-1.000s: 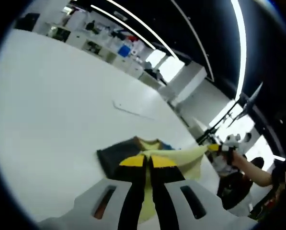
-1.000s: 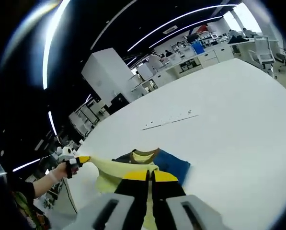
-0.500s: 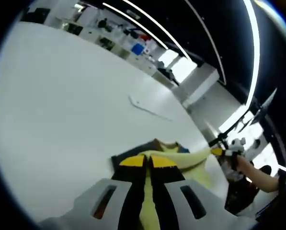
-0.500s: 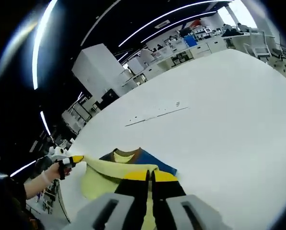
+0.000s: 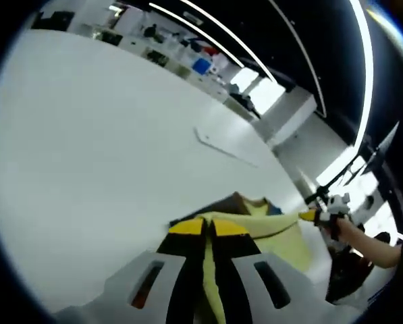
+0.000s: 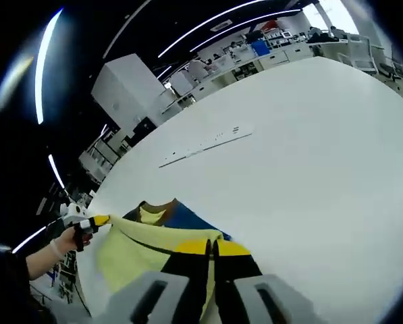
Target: Fold the garment on the visible template until the final outline fits inside the template.
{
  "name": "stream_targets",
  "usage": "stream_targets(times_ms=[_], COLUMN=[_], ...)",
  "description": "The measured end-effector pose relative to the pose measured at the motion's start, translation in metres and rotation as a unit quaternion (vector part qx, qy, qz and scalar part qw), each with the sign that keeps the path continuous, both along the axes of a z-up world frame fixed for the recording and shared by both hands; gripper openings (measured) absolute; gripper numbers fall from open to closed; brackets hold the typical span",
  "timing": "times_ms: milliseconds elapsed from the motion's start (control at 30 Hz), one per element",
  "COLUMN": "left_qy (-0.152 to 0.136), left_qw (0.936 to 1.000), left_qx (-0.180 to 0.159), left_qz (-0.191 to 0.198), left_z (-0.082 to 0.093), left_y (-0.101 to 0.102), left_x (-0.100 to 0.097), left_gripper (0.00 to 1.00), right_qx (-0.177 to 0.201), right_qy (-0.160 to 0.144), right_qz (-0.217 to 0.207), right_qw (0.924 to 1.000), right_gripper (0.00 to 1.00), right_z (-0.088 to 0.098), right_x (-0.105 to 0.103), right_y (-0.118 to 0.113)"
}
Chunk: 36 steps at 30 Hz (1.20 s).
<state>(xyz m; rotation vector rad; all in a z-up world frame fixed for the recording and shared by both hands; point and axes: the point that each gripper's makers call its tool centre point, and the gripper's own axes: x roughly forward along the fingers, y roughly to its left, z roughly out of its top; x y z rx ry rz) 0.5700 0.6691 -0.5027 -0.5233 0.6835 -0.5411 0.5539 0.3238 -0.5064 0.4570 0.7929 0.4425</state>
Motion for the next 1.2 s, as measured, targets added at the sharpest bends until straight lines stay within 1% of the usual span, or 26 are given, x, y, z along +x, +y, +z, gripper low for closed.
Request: stream_targets(times_ms=[100, 167, 200, 267, 367, 433, 467, 500, 567, 733, 867, 967, 1033, 1133, 1167, 1200], left_qy=[-0.004, -0.011, -0.024, -0.036, -0.046, -0.036, -0.032, -0.025, -0.021, -0.014, -0.013, -0.026, -0.044, -0.054, -0.064, -0.073], left_qw=[1.0, 0.9999, 0.9996, 0.9992, 0.9986, 0.9989, 0.999, 0.999, 0.999, 0.9991, 0.999, 0.9989, 0.998, 0.9965, 0.9948, 0.9931], left_qx=[0.004, 0.004, 0.005, 0.001, 0.003, 0.003, 0.003, 0.008, 0.012, 0.016, 0.023, 0.032, 0.047, 0.062, 0.075, 0.085], left_qz=[0.003, 0.007, 0.011, 0.016, 0.024, 0.031, 0.032, 0.035, 0.039, 0.038, 0.035, 0.021, 0.001, -0.016, -0.026, -0.035], left_z=[-0.001, 0.001, 0.006, 0.01, 0.01, 0.001, -0.003, -0.008, -0.013, -0.018, -0.022, -0.021, -0.018, -0.014, -0.012, -0.011], left_y=[0.001, 0.001, 0.002, 0.003, 0.004, 0.004, 0.004, 0.004, 0.003, 0.005, 0.006, 0.005, 0.005, 0.004, 0.004, 0.004], left_x=[0.001, 0.002, 0.004, 0.006, 0.011, 0.015, 0.016, 0.017, 0.018, 0.018, 0.018, 0.018, 0.018, 0.017, 0.016, 0.016], left_gripper=[0.0, 0.0, 0.0, 0.0, 0.0, 0.0, 0.0, 0.0, 0.0, 0.0, 0.0, 0.01, 0.01, 0.03, 0.05, 0.08], right_qx=[-0.003, 0.0, 0.005, 0.012, 0.018, 0.018, 0.012, 0.01, 0.002, -0.001, -0.007, -0.014, -0.023, -0.04, -0.047, -0.054], right_qy=[0.001, -0.005, -0.008, -0.014, -0.022, -0.019, -0.014, -0.011, -0.009, -0.002, -0.004, -0.014, -0.021, -0.036, -0.044, -0.05], right_qz=[0.001, -0.001, -0.004, -0.008, -0.01, -0.013, -0.015, -0.014, -0.012, -0.011, -0.006, 0.006, 0.018, 0.032, 0.035, 0.039], right_qw=[1.0, 1.0, 0.9999, 0.9998, 0.9995, 0.9996, 0.9997, 0.9998, 0.9999, 0.9999, 1.0, 0.9998, 0.9993, 0.998, 0.9973, 0.9965], right_gripper=[0.0, 0.0, 0.0, 0.0, 0.0, 0.0, 0.0, 0.0, 0.0, 0.0, 0.0, 0.0, 0.0, 0.0, 0.01, 0.03], right_z=[-0.002, 0.001, 0.004, 0.01, 0.012, 0.005, -0.001, -0.005, -0.009, -0.015, -0.017, -0.015, -0.015, -0.012, -0.011, -0.01], right_x=[0.0, 0.002, 0.003, 0.005, 0.009, 0.014, 0.016, 0.016, 0.014, 0.011, 0.011, 0.01, 0.008, 0.007, 0.007, 0.007], right_y=[0.0, 0.0, 0.0, 0.001, 0.001, 0.001, 0.0, 0.001, 0.002, 0.001, 0.003, 0.004, 0.005, 0.005, 0.004, 0.004])
